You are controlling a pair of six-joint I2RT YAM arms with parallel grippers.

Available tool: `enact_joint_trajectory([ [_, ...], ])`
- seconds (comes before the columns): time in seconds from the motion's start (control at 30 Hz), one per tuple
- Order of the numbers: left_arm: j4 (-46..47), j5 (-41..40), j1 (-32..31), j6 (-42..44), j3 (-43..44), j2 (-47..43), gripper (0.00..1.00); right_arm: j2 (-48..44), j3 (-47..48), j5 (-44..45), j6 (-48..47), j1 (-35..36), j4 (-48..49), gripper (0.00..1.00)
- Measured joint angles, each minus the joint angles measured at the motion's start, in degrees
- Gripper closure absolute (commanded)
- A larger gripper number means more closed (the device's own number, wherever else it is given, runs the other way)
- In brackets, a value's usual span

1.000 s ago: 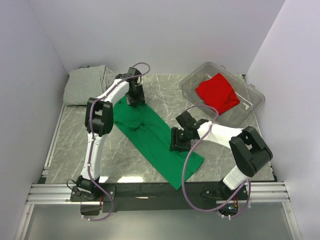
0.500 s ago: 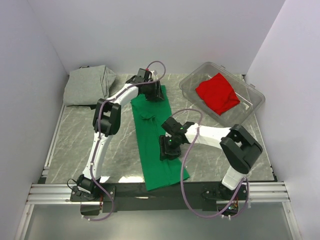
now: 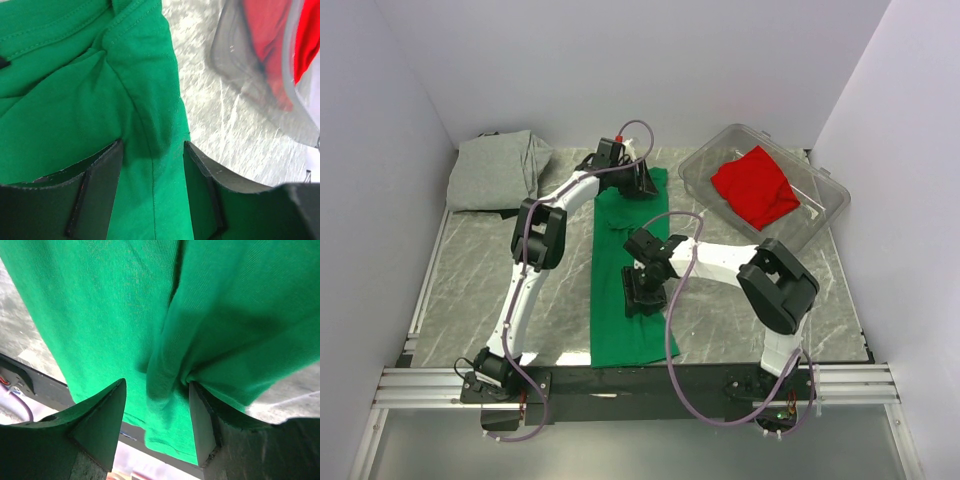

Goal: Fold and stack the t-shirts
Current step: Fold the tshirt

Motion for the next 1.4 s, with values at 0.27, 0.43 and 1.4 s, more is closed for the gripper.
enact_joint_trajectory([
  [0.27, 4.66, 1.11, -0.04, -3.28, 0.72, 1.38, 0.40, -0.07, 1.09, 0.55, 0.00, 1.29, -1.60, 0.37],
  [0.43, 7.76, 1.03, -0.09, -6.75, 0.70, 1.57, 0.38, -7.37, -0.76, 1.57, 0.50, 2.29, -3.93, 0.35],
  [1.4, -9.25, -23.58, 0.26, -10.05, -68.76, -72.26, 0.40, -25.92, -25.59, -7.02, -4.04, 3.72, -0.83, 0.39],
])
